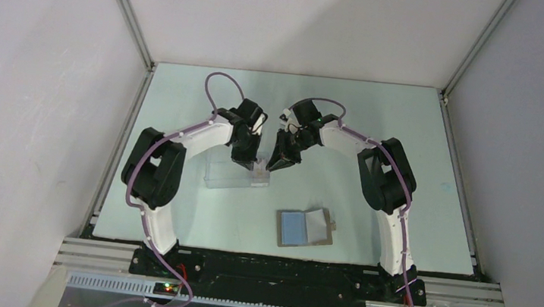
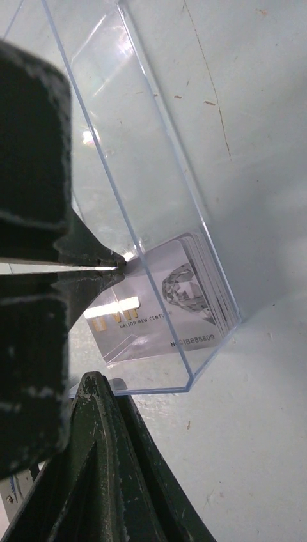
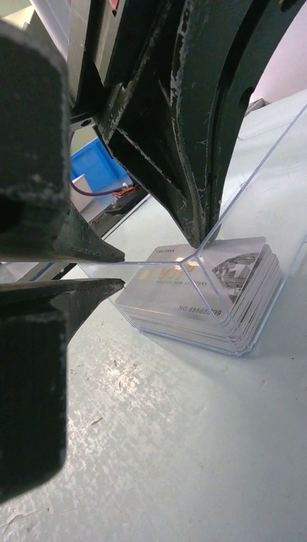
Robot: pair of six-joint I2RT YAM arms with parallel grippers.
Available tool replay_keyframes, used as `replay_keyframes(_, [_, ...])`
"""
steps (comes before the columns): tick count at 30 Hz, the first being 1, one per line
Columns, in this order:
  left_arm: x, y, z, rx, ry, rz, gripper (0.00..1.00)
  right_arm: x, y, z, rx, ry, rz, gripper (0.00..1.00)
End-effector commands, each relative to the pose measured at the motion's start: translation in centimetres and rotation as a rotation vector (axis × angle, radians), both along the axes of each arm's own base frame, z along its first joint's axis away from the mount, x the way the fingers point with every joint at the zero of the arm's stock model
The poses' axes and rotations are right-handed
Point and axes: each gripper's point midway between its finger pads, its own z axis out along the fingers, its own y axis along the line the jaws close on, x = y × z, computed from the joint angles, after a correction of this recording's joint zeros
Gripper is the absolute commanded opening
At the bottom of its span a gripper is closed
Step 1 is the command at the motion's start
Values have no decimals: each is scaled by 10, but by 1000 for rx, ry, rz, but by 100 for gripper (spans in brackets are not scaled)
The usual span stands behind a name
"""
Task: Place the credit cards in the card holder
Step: Pick up the credit card from the storage box.
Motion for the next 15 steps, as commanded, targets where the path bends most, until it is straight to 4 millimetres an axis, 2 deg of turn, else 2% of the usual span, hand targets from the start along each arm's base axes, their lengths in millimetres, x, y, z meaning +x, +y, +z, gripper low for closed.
replay_keyframes(1, [15,-30,38,-109,-107,-49,3,-12,2,-30,-61,40,17,12])
replay_keyframes(7, [12,-34,40,-135,-95,-54,4,-13,2,-30,-60,40,20,12])
replay_keyframes(15, [10,-37,54,-167,-114,-47,11,-13,2,-30,-60,40,19,12])
